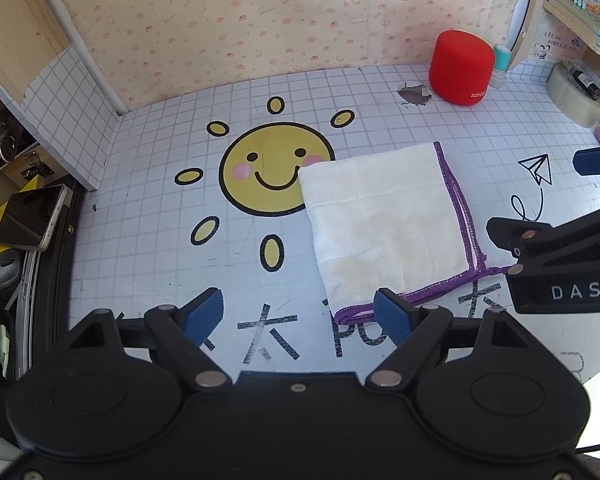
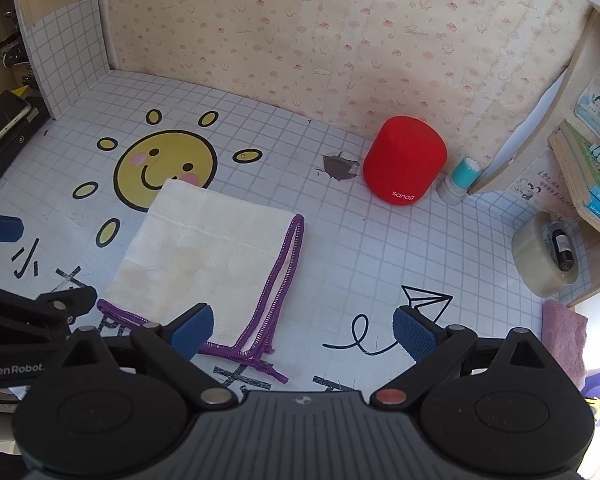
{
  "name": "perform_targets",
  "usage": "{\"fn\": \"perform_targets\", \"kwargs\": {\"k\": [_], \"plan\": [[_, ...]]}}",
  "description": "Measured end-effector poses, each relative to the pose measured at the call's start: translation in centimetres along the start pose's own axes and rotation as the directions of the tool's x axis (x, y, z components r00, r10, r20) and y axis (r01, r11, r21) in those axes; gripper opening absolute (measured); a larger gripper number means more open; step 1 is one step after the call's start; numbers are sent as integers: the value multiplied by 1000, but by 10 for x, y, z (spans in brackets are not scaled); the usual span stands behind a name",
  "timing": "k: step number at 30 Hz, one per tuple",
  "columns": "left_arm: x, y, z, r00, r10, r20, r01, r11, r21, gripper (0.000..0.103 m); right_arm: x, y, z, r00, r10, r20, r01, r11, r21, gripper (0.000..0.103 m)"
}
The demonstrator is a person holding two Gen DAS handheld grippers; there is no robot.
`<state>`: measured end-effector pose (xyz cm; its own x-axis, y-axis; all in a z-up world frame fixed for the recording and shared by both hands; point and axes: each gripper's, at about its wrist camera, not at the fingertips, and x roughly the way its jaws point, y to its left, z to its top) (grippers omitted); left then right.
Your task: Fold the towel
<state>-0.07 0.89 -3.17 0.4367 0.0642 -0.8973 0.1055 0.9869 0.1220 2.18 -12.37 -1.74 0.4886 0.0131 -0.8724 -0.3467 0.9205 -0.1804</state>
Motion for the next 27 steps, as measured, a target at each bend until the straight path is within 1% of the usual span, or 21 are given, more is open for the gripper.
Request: {"fn": "perform_targets", "kwargs": {"k": [8, 19, 23, 27], "plan": [[-3, -7, -2, 1000, 19, 8, -19, 999, 45, 82, -1, -3, 1, 999, 45, 2, -45, 999, 22, 97], [-3, -12, -5, 1000, 20, -1, -20, 997, 70, 81, -1, -6, 3, 999, 36, 7, -36, 999, 20, 97], [-2, -11, -5, 1000, 11, -12, -11, 998, 58, 81, 1, -9, 1, 999, 37, -3, -37, 999, 28, 97], [-1, -11, -5, 1000, 18, -15, -17, 998, 57, 81, 3, -10, 1, 999, 39, -7, -39, 999, 29, 97]]}}
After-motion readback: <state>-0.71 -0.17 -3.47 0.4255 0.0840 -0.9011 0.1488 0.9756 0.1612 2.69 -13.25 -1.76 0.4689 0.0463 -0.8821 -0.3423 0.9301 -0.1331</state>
